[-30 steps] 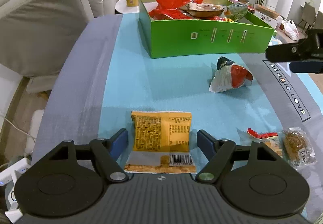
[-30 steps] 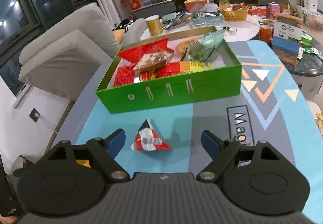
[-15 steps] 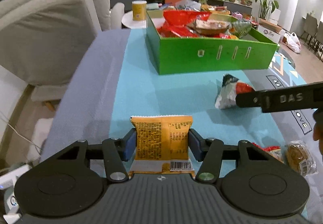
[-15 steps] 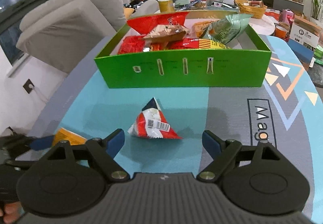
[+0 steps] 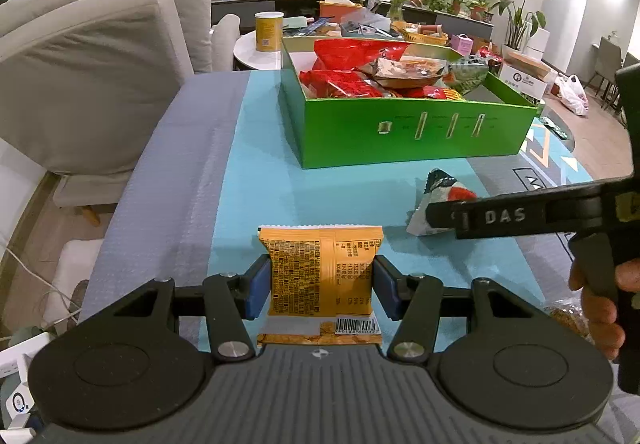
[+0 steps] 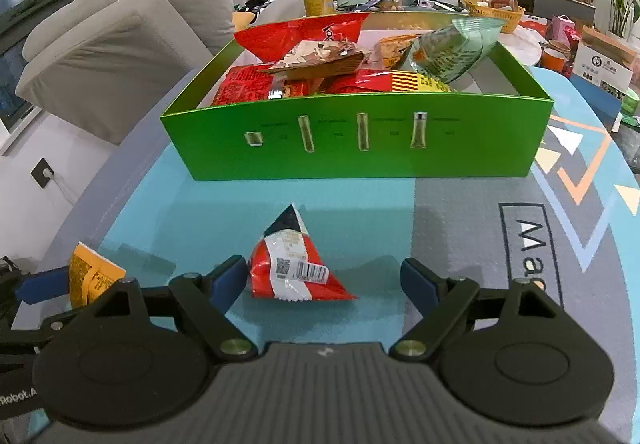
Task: Organize snacks
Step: 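Close the right tool on the red-and-white triangular packet while the left tool holds the yellow bag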
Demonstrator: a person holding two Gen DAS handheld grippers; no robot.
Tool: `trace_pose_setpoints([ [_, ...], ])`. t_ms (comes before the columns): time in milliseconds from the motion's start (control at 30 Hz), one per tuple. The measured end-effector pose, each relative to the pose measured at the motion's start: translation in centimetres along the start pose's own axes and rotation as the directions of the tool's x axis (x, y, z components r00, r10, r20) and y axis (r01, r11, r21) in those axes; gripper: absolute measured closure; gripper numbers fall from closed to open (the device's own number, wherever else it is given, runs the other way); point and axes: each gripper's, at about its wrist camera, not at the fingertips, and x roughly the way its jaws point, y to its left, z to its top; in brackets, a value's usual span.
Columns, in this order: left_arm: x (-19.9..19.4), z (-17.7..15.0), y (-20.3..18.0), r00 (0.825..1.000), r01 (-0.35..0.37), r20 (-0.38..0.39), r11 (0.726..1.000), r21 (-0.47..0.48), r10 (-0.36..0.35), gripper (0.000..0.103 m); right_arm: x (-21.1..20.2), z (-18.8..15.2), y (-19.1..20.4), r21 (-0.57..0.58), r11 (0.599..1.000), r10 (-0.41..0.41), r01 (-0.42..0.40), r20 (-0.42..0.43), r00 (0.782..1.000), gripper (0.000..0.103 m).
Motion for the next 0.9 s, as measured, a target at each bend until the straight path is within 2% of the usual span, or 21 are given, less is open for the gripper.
trace_pose_setpoints([
  [133,-0.2,0.2,-0.1,1.000,0.002,0.005,1.000,-0.004,-0.002,0.052,-0.3,0.1,0.1,0.006,0.999,0.052,-0.052,0.006,0.999,0.051],
  [267,-0.5,0.4,0.0,1.000,0.004,0.014,1.000,-0.010,-0.004,0.052,-0.9,0.1,0.5,-0.012,1.000,0.011,-0.010,0.017,1.000,0.056],
  [400,-0.8,0.4,0.0,1.000,0.005,0.020,1.000,-0.010,-0.005,0.052,-1.6,0.0,-0.1,0.028,0.999,0.044,-0.045,0.025,0.999,0.057],
  [900,-1.5,0.7,-1.4,0.999,0.020,0.030,1.000,0.020,-0.021,0.052,-4.3,-0.3,-1.2,0.046,0.996,0.080,-0.082,0.057,0.995,0.060],
])
